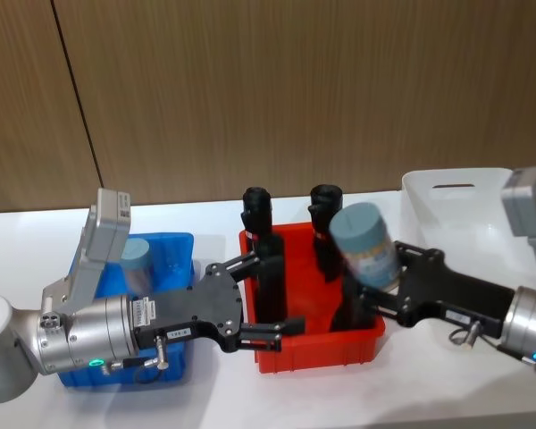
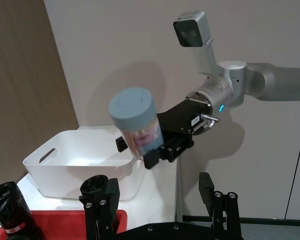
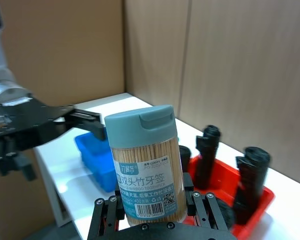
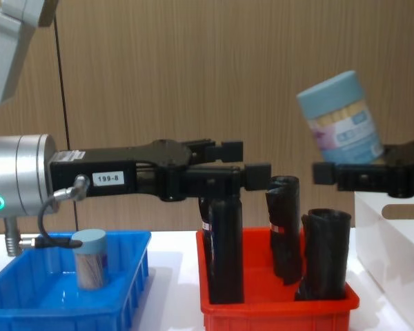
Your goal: Pick the cotton swabs from the blue box and place them into the white box.
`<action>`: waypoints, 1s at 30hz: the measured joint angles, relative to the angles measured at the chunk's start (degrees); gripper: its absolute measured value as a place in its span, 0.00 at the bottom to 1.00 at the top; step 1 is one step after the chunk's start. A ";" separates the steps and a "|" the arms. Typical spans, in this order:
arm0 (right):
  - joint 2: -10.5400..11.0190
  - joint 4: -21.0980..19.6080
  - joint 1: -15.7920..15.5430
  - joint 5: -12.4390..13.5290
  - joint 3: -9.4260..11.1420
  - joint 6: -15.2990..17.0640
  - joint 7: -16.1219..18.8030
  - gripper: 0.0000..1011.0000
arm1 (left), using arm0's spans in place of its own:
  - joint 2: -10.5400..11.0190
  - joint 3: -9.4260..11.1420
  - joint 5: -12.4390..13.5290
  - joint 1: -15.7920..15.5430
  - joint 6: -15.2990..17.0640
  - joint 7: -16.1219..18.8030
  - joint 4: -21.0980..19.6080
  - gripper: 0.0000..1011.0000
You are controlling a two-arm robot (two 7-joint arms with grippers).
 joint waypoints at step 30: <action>-1.30 17.13 8.46 -5.24 2.45 0.81 -14.78 0.64 | 0.00 0.00 0.00 0.00 0.00 0.00 0.00 0.99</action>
